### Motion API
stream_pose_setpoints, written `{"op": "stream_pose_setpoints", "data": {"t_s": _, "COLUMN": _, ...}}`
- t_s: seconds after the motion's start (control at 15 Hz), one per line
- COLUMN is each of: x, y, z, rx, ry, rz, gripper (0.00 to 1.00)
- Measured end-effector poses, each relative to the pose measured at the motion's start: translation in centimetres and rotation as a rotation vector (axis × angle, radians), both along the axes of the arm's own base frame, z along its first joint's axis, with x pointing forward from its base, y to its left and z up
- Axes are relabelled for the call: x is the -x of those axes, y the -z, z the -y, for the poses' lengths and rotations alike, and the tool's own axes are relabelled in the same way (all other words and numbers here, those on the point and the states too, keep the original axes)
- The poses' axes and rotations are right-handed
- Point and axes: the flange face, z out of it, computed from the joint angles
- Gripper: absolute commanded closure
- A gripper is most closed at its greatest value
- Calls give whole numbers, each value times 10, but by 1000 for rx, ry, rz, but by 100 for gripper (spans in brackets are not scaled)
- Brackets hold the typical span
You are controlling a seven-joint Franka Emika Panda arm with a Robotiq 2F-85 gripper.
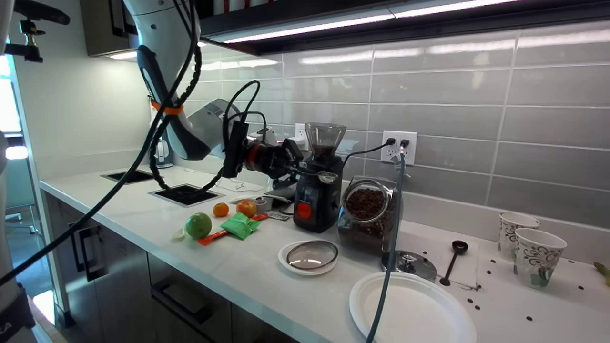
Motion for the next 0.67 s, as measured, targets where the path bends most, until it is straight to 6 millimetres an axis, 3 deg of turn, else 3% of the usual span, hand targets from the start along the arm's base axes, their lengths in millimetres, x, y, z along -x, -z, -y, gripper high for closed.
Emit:
{"op": "stream_pose_setpoints", "data": {"t_s": 0.4, "x": -28, "y": -22, "z": -43, "rx": 94, "ry": -231, "rz": -28, "gripper": 99}}
{"op": "stream_pose_setpoints", "data": {"t_s": 0.67, "x": -35, "y": -36, "z": -58, "rx": 101, "ry": -274, "rz": 30, "gripper": 99}}
